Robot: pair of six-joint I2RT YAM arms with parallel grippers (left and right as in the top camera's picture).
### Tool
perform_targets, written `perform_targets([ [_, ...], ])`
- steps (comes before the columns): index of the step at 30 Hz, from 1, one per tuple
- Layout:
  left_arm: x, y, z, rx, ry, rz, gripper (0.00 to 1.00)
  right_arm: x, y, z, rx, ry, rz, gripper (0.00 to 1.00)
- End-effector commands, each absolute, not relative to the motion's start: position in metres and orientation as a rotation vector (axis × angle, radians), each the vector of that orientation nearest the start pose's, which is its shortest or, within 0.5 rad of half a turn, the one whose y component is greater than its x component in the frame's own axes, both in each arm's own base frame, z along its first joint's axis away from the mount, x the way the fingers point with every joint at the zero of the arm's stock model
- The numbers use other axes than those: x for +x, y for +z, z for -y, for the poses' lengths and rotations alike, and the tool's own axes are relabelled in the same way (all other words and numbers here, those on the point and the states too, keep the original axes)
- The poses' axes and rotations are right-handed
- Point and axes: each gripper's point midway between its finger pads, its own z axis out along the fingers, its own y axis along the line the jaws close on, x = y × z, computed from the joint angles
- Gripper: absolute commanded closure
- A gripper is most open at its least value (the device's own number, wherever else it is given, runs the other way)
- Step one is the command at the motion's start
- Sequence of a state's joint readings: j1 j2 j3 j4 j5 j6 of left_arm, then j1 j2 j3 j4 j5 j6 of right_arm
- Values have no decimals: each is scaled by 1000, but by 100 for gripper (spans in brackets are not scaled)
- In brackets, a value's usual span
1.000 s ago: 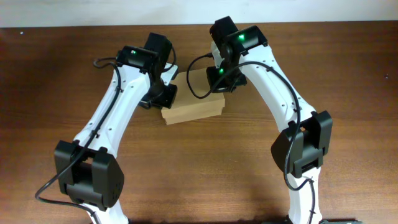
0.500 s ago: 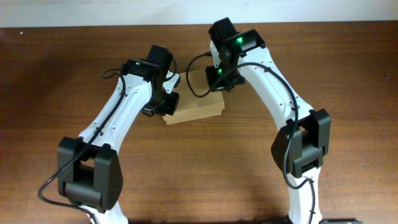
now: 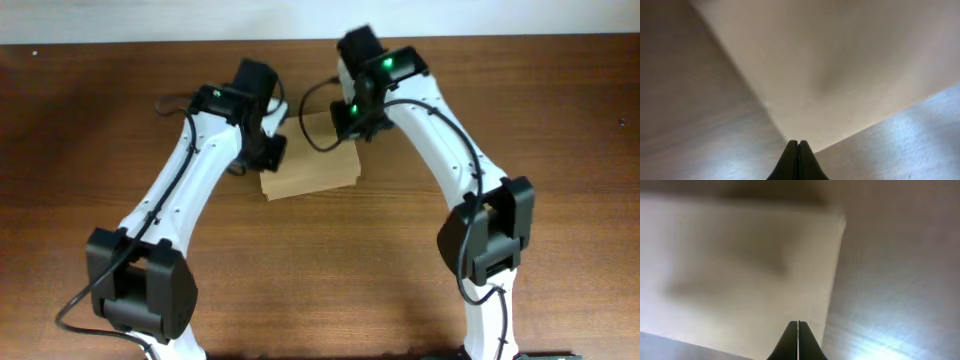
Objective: Pack container
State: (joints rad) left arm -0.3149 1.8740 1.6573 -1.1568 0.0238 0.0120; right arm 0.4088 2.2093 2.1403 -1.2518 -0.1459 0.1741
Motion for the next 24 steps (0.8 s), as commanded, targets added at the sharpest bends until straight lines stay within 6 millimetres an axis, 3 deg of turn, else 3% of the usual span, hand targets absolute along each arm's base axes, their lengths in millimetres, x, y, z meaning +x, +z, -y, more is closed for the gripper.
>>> perform_targets([
  [1,413,191,109,430,85,-2744,98,465,227,-184,-296,190,-2662,96],
  [4,426,218,86,353,179,-2686,94,471,254,-147,-236,22,-2615,96],
  [8,434,239,38,212,307,-2661,93,473,269,-102,-129,-104,-2603,96],
  [15,440,248,-62,-101,375,-2642,93,481,270,-27,72,-159,-2616,96],
  [18,437,249,-94,-201,385,-2634,93,480,268,-6,135,-144,-2629,93],
  [19,435,249,-103,-229,392,-2631,84,478,267,-2,149,-123,-2639,87],
  [20,433,249,-112,-257,399,-2631,72,477,266,1,157,-106,-2649,75],
  [21,431,249,-120,-281,405,-2631,56,474,264,1,161,-86,-2662,44],
  [22,429,249,-127,-301,410,-2630,0,473,263,3,167,-78,-2671,24],
  [23,426,249,-135,-327,417,-2629,0,472,262,5,173,-78,-2675,1],
  [24,425,249,-139,-339,419,-2628,0,471,262,7,178,-79,-2677,1],
])
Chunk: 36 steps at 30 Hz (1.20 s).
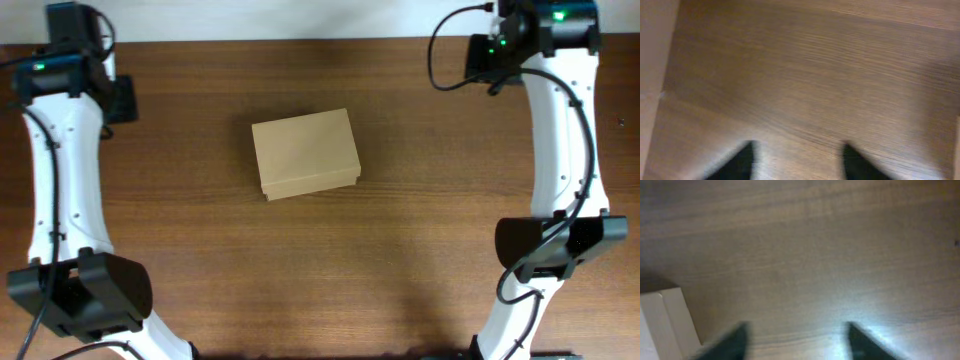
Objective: Pack container
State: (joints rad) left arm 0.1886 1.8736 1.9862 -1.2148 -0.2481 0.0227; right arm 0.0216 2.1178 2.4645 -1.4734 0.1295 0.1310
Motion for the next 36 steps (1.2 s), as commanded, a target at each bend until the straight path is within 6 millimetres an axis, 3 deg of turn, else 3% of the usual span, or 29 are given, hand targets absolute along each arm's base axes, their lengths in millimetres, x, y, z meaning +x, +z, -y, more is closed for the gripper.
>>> perform_targets([
  [1,424,249,-144,-355,419,-2624,0,470,261,7,179,-80,-2684,1],
  [5,421,248,-152,-381,425,-2623,0,463,258,7,179,-84,-2715,1],
  [24,421,248,-152,-381,425,-2623,0,461,261,7,176,-83,-2712,1],
  [27,421,248,-152,-381,425,-2623,0,452,288,6,176,-74,-2647,1],
  [32,421,248,-152,-381,425,-2623,0,430,361,6,174,-40,-2417,1],
  [36,421,248,-152,-381,425,-2623,0,399,412,8,174,-18,-2218,1],
])
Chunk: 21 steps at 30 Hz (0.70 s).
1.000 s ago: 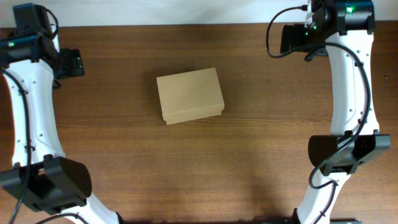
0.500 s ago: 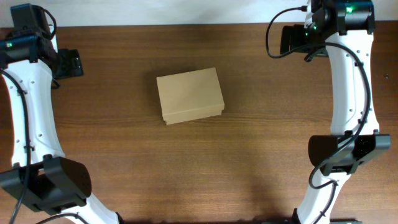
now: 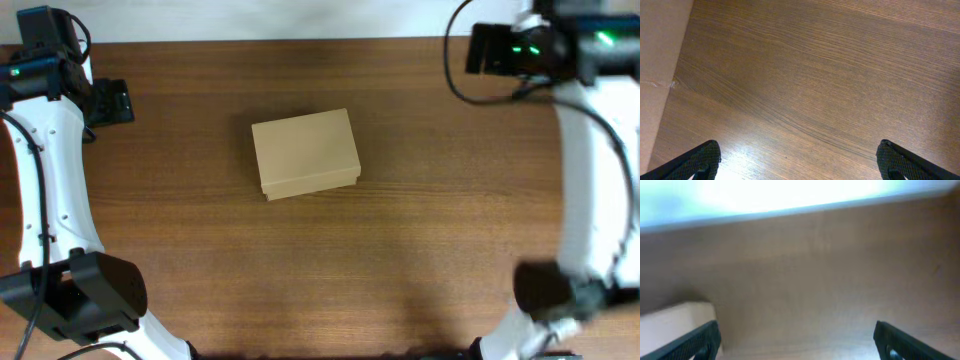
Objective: Pack container
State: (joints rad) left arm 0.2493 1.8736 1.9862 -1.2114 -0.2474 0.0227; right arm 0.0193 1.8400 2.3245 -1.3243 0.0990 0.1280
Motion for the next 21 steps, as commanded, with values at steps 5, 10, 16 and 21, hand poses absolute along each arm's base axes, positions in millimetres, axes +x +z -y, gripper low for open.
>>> perform_targets([
  [5,421,248,-152,-381,425,-2623,0,352,442,11,176,-6,-1992,1],
  [10,421,248,-152,-381,425,-2623,0,286,412,13,177,4,-1857,1],
  [16,421,248,-152,-381,425,-2623,0,229,320,14,178,12,-1769,1],
  [21,421,248,-152,-381,425,-2623,1,223,266,14,176,20,-1683,1],
])
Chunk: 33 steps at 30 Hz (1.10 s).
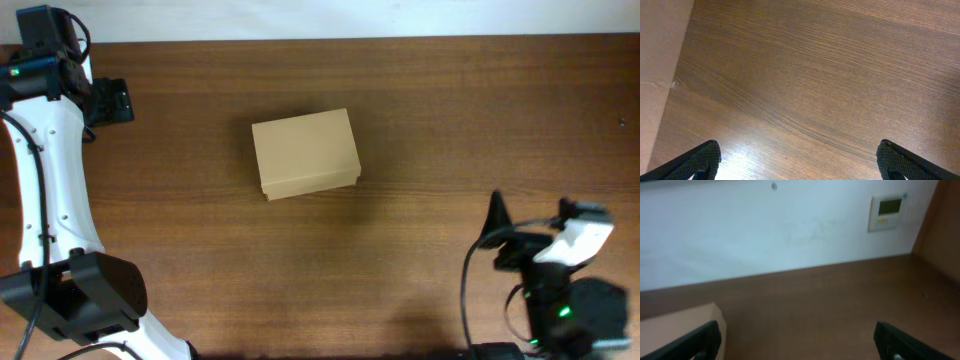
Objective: Pack container
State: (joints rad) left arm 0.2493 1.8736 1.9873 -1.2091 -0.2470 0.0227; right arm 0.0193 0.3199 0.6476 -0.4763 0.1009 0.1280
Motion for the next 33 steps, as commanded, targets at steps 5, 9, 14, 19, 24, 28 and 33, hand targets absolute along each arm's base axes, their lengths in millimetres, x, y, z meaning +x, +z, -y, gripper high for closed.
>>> perform_targets([
  [5,421,248,-152,-381,425,-2623,0,223,219,14,173,25,-1680,1],
  [9,421,248,-152,-381,425,-2623,0,225,194,14,173,22,-1704,1],
  [14,421,248,-152,-381,425,-2623,0,228,169,14,174,17,-1752,1],
  [19,421,248,-152,-381,425,-2624,0,231,137,14,176,10,-1816,1],
  [24,421,248,-152,-381,425,-2623,0,232,140,14,176,12,-1803,1],
  [28,421,248,-152,-381,425,-2623,0,232,140,14,176,12,-1803,1],
  [33,421,248,-152,-381,425,-2623,0,232,140,14,176,11,-1803,1],
])
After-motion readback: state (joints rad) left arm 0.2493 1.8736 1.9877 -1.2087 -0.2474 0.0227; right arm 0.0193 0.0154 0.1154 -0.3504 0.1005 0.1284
